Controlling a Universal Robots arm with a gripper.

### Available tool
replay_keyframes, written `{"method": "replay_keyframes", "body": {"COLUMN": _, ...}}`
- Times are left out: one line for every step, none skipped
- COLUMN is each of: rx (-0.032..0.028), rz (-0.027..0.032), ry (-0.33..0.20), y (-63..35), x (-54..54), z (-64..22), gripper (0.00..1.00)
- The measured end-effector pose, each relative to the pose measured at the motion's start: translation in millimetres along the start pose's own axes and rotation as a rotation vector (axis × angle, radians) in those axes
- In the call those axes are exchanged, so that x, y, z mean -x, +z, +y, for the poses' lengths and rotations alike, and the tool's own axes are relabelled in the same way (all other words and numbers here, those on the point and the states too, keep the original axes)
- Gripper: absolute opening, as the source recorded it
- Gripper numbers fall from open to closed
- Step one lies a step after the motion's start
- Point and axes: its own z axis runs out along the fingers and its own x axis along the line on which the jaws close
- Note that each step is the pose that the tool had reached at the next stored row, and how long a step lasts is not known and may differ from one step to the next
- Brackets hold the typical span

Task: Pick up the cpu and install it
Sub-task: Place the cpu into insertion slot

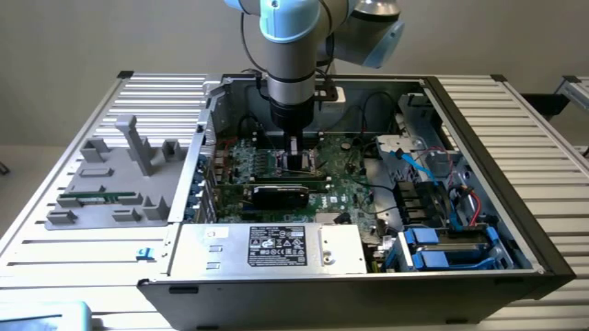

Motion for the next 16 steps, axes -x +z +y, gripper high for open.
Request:
{"method": "replay_keyframes", "body": {"rx": 0.0, "rz": 0.0, "ry": 0.0, "y": 0.0, "x": 0.0, "z": 0.0, "gripper": 0.55}}
{"method": "replay_keyframes", "body": {"rx": 0.0, "rz": 0.0, "ry": 0.0, "y": 0.0, "x": 0.0, "z": 0.0, "gripper": 0.55}}
{"method": "replay_keyframes", "body": {"rx": 0.0001, "rz": 0.0001, "ry": 0.0, "y": 0.1, "x": 0.0, "z": 0.0, "gripper": 0.55}}
{"method": "replay_keyframes", "body": {"rx": 0.0001, "rz": 0.0001, "ry": 0.0, "y": 0.1, "x": 0.0, "z": 0.0, "gripper": 0.55}}
{"method": "replay_keyframes", "body": {"rx": 0.0001, "rz": 0.0001, "ry": 0.0, "y": 0.1, "x": 0.0, "z": 0.0, "gripper": 0.55}}
{"method": "replay_keyframes", "body": {"rx": 0.0001, "rz": 0.0001, "ry": 0.0, "y": 0.1, "x": 0.0, "z": 0.0, "gripper": 0.55}}
{"method": "replay_keyframes", "body": {"rx": 0.0001, "rz": 0.0002, "ry": 0.0, "y": 0.1, "x": 0.0, "z": 0.0, "gripper": 0.55}}
{"method": "replay_keyframes", "body": {"rx": 0.0001, "rz": 0.0001, "ry": 0.0, "y": 0.0, "x": 0.0, "z": 0.0, "gripper": 0.55}}
{"method": "replay_keyframes", "body": {"rx": 0.0001, "rz": 0.0002, "ry": 0.0, "y": 0.1, "x": 0.0, "z": 0.0, "gripper": 0.55}}
{"method": "replay_keyframes", "body": {"rx": 0.0007, "rz": 0.0016, "ry": 0.0, "y": 0.4, "x": -0.2, "z": 0.1, "gripper": 0.56}}
{"method": "replay_keyframes", "body": {"rx": 0.001, "rz": 0.0023, "ry": 0.0, "y": 0.7, "x": -0.4, "z": 0.1, "gripper": 0.56}}
{"method": "replay_keyframes", "body": {"rx": 0.0008, "rz": 0.0013, "ry": 0.0, "y": 0.6, "x": -0.3, "z": 0.1, "gripper": 0.56}}
{"method": "replay_keyframes", "body": {"rx": 0.0004, "rz": 0.0006, "ry": 0.0, "y": 0.2, "x": -0.1, "z": 0.0, "gripper": 0.62}}
{"method": "replay_keyframes", "body": {"rx": 0.0002, "rz": 0.0003, "ry": 0.0, "y": 0.1, "x": -0.1, "z": 0.0, "gripper": 0.62}}
{"method": "replay_keyframes", "body": {"rx": 0.0002, "rz": 0.0005, "ry": 0.0, "y": 0.1, "x": -0.1, "z": 0.0, "gripper": 0.62}}
{"method": "replay_keyframes", "body": {"rx": 0.0, "rz": 0.0007, "ry": 0.0, "y": -0.2, "x": -0.1, "z": 0.0, "gripper": 0.62}}
